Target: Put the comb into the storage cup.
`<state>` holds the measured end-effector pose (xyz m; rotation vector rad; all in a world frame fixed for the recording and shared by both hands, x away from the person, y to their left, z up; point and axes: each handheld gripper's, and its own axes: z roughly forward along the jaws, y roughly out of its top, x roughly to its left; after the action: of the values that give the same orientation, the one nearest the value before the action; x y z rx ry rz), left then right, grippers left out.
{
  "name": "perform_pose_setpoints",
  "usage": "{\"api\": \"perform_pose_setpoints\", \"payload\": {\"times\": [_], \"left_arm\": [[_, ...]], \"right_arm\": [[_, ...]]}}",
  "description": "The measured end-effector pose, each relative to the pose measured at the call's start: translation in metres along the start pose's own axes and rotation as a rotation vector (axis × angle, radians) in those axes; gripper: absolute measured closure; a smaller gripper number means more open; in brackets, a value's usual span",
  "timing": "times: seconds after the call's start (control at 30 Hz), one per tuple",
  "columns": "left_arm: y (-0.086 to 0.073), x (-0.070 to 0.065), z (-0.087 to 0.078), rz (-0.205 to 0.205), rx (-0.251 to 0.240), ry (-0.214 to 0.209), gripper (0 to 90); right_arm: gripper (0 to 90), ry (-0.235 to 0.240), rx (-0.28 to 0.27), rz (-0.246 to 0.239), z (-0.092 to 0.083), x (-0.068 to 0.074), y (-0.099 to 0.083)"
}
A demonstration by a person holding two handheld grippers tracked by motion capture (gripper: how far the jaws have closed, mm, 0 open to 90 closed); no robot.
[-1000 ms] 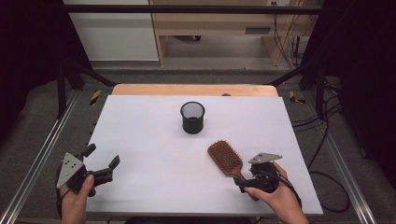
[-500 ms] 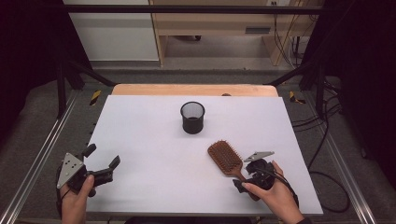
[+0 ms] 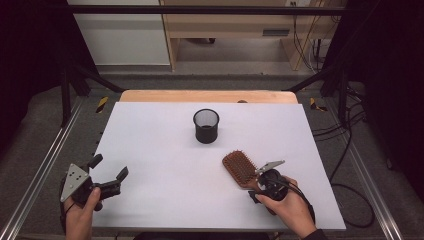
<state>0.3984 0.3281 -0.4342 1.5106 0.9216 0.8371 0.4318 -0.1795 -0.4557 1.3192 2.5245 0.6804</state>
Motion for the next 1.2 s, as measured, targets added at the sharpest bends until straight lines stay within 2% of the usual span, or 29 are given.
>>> {"api": "perform_pose_setpoints", "payload": {"times": [0.03,0.2,0.67,0.87,1.07,1.2], "left_arm": [[0.0,0.0,0.0,0.0,0.0,0.0,2.3],[0.0,0.0,0.0,0.0,0.0,0.0,2.3],[0.0,-0.001,0.001,-0.001,0.003,-0.003,2.3],[0.0,-0.001,0.001,-0.002,0.003,-0.007,2.3],[0.0,-0.001,0.001,-0.002,0.003,-0.008,2.4],[0.0,-0.001,0.001,-0.004,-0.001,-0.005,2.4]], "right_arm": [[42.6,0.001,0.002,0.004,0.001,0.0,0.001],[48.2,0.005,0.029,0.01,0.004,0.003,0.003],[63.1,-0.03,0.052,-0.014,0.004,0.005,0.006],[71.9,-0.016,0.091,0.019,0.005,0.0,0.011],[72.7,0.008,0.114,0.018,0.005,-0.003,0.014],[72.8,-0.006,0.1,-0.02,0.005,-0.001,0.013]]}}
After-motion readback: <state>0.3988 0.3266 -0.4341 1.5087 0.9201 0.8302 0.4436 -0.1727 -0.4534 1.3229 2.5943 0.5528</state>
